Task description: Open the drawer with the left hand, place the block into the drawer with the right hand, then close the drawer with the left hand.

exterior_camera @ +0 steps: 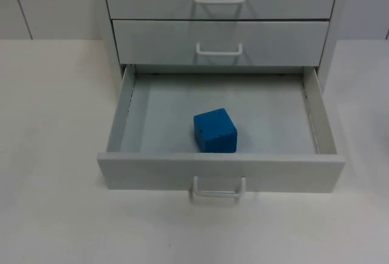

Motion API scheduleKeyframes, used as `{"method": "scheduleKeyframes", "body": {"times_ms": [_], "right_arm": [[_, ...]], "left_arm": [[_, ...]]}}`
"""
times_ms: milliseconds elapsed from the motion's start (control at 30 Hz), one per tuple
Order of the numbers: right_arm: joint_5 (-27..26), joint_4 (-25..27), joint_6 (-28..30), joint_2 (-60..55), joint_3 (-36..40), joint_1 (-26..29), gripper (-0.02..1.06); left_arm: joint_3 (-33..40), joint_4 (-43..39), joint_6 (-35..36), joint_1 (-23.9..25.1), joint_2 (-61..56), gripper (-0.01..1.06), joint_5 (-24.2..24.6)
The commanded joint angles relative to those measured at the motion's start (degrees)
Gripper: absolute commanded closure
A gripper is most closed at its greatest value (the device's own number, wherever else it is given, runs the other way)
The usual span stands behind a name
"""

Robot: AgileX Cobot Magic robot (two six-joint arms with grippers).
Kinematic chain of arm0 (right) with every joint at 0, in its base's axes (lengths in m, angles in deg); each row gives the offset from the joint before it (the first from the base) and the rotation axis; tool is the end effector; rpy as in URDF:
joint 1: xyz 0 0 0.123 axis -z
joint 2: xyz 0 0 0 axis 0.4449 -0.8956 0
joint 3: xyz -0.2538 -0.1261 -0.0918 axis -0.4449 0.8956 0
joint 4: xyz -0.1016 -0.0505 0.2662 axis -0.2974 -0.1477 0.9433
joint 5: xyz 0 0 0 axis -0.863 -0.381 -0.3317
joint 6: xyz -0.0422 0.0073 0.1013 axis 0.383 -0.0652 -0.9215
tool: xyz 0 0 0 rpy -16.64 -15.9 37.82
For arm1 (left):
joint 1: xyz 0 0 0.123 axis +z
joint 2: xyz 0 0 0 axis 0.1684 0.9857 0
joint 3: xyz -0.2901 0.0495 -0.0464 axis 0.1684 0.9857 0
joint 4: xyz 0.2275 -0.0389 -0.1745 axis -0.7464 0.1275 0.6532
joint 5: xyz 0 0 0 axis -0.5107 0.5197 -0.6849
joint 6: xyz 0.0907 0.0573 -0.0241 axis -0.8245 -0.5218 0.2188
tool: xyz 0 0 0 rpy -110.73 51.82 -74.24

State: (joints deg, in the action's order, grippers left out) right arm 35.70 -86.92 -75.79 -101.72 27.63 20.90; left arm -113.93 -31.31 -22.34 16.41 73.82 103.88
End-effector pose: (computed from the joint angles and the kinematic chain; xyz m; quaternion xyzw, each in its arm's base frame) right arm 0.2835 0.0283 0.2354 -0.0482 0.9819 0.0129 0.1827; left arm 0.2247 -0.0253 0.3297 0.1105 0.9183 -0.1779 0.3359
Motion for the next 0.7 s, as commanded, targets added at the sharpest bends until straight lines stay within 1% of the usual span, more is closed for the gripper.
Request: {"method": "scheduleKeyframes", "body": {"times_ms": [0, 33, 100, 133, 200, 267, 300, 367, 467, 500, 600, 667], "right_arm": [[0.98, -0.62, 0.67, 0.64, 0.20, 0.43, 0.20], [0.99, -0.62, 0.67, 0.64, 0.20, 0.43, 0.20], [0.77, -0.62, 0.67, 0.64, 0.20, 0.58, 0.20], [0.77, -0.62, 0.67, 0.64, 0.20, 0.58, 0.20], [0.77, -0.62, 0.67, 0.64, 0.20, 2.37, 0.20], [0.62, -0.62, 0.67, 0.64, 0.20, 5.06, 0.20], [0.62, -0.62, 0.67, 0.64, 0.20, 5.06, 0.20], [0.28, -0.26, 0.67, 0.64, 0.20, 7.41, 0.20], [-0.47, -0.26, 1.16, 0.64, 0.20, 7.81, 0.20], [-0.47, -0.26, 1.16, 0.64, 0.20, 7.81, 0.20], [-1.36, -0.13, 1.62, 0.64, 0.20, 7.65, 0.20], [-1.72, -0.13, 1.62, 0.64, 0.20, 7.65, 0.20]], "left_arm": [[0.13, 2.07, -1.23, -2.03, 1.75, 0.39, -0.47], [0.13, 2.07, -3.12, -5.36, 3.95, 0.57, -1.49], [0.13, 2.25, -5.54, -10.61, 6.63, 0.80, -3.44], [0.13, 2.25, -5.54, -10.61, 6.63, 0.80, -3.44], [0.13, 2.25, -6.92, -15.70, 9.67, 0.95, -5.96], [0.13, 1.12, -7.16, -20.46, 12.76, 1.05, -8.34], [0.13, 1.12, -7.16, -20.46, 12.76, 1.05, -8.34], [0.13, -2.25, -7.28, -25.55, 15.99, 1.05, -10.77], [0.13, -9.31, -7.28, -32.27, 21.24, 1.05, -14.94], [0.13, -9.31, -7.28, -32.27, 21.24, 1.05, -14.94], [0.13, -14.15, -7.28, -38.04, 26.14, 1.05, -19.40], [0.13, -18.16, -8.04, -41.91, 29.16, 1.05, -21.37]]}}
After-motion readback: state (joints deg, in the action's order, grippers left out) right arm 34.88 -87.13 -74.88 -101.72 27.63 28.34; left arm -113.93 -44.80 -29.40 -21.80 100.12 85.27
